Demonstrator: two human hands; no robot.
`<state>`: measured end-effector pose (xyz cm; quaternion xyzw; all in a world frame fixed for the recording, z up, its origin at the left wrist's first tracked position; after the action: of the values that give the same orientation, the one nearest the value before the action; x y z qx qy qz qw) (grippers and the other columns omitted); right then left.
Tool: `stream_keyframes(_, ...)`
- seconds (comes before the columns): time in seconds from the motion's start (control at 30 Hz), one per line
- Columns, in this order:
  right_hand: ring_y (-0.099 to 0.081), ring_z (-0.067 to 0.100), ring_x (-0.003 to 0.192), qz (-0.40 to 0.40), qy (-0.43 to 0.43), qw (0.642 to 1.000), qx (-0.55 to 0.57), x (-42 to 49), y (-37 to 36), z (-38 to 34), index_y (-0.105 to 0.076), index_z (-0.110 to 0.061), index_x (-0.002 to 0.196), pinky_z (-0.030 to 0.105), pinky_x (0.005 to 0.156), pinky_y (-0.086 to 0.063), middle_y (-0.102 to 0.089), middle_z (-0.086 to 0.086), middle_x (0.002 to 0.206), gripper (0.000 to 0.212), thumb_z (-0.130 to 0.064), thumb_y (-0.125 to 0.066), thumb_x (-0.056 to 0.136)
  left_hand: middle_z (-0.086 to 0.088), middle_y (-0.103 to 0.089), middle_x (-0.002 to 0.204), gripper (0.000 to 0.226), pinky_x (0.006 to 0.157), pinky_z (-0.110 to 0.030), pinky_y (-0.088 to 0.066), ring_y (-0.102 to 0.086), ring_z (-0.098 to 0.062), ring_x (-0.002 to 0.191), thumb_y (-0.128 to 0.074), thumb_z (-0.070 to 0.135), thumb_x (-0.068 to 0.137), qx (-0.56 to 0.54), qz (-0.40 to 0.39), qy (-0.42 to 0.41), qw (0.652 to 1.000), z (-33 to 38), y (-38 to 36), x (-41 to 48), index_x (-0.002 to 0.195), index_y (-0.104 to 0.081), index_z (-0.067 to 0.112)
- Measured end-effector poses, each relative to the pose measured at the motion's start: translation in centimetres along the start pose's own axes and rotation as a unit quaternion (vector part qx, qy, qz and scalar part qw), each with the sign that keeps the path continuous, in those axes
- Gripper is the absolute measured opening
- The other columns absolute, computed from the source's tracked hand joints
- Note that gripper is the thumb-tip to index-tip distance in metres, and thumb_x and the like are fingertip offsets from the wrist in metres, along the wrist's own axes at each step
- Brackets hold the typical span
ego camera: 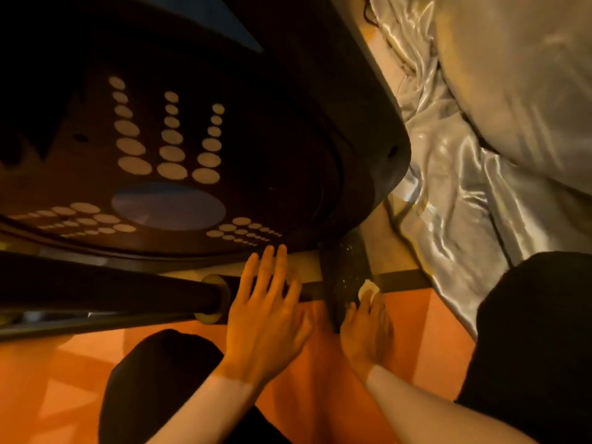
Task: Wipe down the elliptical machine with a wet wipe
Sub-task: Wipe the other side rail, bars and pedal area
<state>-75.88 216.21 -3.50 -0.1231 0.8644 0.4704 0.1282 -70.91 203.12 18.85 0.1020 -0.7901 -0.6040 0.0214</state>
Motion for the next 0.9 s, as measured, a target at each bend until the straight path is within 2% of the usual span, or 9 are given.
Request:
stream_keyframes(0.1,-0.046,0.044,0.14,0.014,0.041,0.998,-0.044,-1.6,-1.2,1.3,-0.043,0.001,0.152,0.056,0.11,-0.043,-0.043,0.026,0.155,0.066,-0.037,-0.041,0.097,-0.03,-0.037,0.16,0.071,0.129,-0.054,0.0,-0.026,-0.044,0.154,-0.039,0.05,0.09,-0.001,-0.031,0.031,0.999,-0.1,-3.0,-0.9,0.14,-0.061,0.004)
stream_keyframes(0.17,-0.033,0.039,0.149,0.006,0.069,0.995,-0.065,-2.5,-1.7,2.2,-0.029,-0.006,0.16,0.056,0.117,-0.035,-0.031,0.02,0.164,0.071,-0.039,-0.047,0.1,-0.032,-0.036,0.159,0.072,0.13,-0.052,0.004,-0.023,-0.044,0.155,-0.04,0.048,0.092,0.001,-0.048,0.037,0.998,-0.1,-4.6,-1.4,0.143,-0.058,0.001)
stream_keyframes(0.23,-0.026,0.038,0.152,-0.001,0.087,0.993,-0.073,-2.7,-1.8,2.5,-0.02,-0.008,0.163,0.056,0.12,-0.031,-0.024,0.019,0.167,0.078,-0.042,-0.051,0.1,-0.032,-0.039,0.158,0.073,0.13,-0.049,0.005,-0.023,-0.043,0.154,-0.044,0.048,0.09,-0.011,-0.064,0.03,0.997,0.2,-5.6,-1.8,0.144,-0.057,0.001)
stream_keyframes(0.33,-0.017,0.036,0.156,-0.008,0.112,0.991,-0.079,-0.4,-1.8,1.5,-0.009,-0.008,0.164,0.051,0.124,-0.023,-0.016,0.017,0.169,0.081,-0.052,-0.032,0.099,-0.032,-0.037,0.159,0.073,0.131,-0.047,0.003,-0.022,-0.042,0.155,-0.045,0.047,0.09,-0.033,-0.062,0.022,0.997,0.2,-6.2,-2.3,0.145,-0.057,0.001)
stream_keyframes(0.5,-0.013,0.039,0.156,-0.046,0.176,0.975,-0.126,7.8,-1.8,-2.1,-0.013,-0.002,0.162,0.049,0.127,-0.014,-0.015,0.024,0.168,0.084,-0.054,-0.013,0.096,-0.032,-0.037,0.158,0.073,0.13,-0.046,0.006,-0.023,-0.042,0.155,-0.038,0.048,0.092,-0.057,-0.062,0.037,0.996,0.5,-6.7,-2.5,0.141,-0.06,0.0)
stream_keyframes(0.6,-0.004,0.035,0.158,-0.072,0.188,0.969,-0.142,11.0,-1.9,-3.4,-0.004,-0.007,0.164,0.046,0.128,-0.008,-0.007,0.02,0.17,0.075,-0.05,-0.018,0.104,-0.032,-0.038,0.157,0.071,0.131,-0.045,0.004,-0.025,-0.041,0.154,-0.035,0.046,0.094,-0.059,-0.058,0.043,0.996,0.6,-7.0,-2.7,0.139,-0.061,-0.002)
stream_keyframes(0.7,-0.013,0.035,0.157,-0.038,0.202,0.969,-0.141,7.3,-0.9,-1.4,-0.009,-0.007,0.164,0.048,0.127,-0.015,-0.015,0.019,0.169,0.074,-0.047,-0.023,0.104,-0.033,-0.041,0.155,0.07,0.131,-0.045,0.006,-0.024,-0.04,0.154,-0.035,0.043,0.094,-0.061,-0.066,0.045,0.995,0.5,-7.1,-2.7,0.138,-0.061,-0.005)
stream_keyframes(0.83,-0.011,0.033,0.157,-0.048,0.193,0.973,-0.119,1.6,-0.7,2.1,-0.003,-0.013,0.165,0.048,0.125,-0.02,-0.012,0.014,0.171,0.077,-0.04,-0.042,0.104,-0.032,-0.047,0.151,0.068,0.13,-0.044,0.007,-0.031,-0.04,0.152,-0.033,0.041,0.096,-0.063,-0.074,0.053,0.994,0.7,-7.1,-2.4,0.135,-0.063,-0.006)
stream_keyframes(0.9,-0.017,0.037,0.155,-0.028,0.176,0.977,-0.12,3.8,-1.1,0.7,-0.009,-0.006,0.163,0.051,0.125,-0.023,-0.017,0.019,0.168,0.075,-0.042,-0.036,0.103,-0.032,-0.047,0.151,0.068,0.13,-0.044,0.008,-0.033,-0.04,0.151,-0.031,0.041,0.096,-0.052,-0.082,0.052,0.994,0.8,-7.2,-2.3,0.135,-0.063,-0.005)
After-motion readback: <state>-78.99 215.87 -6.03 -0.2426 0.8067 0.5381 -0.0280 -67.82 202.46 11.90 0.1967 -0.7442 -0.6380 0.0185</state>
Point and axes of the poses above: each hand's wrist, its own x-axis towards the middle knuckle, its own y-axis out of the back of the hand, z = x × y, the point moved 4 cm from there along x, towards the middle knuckle
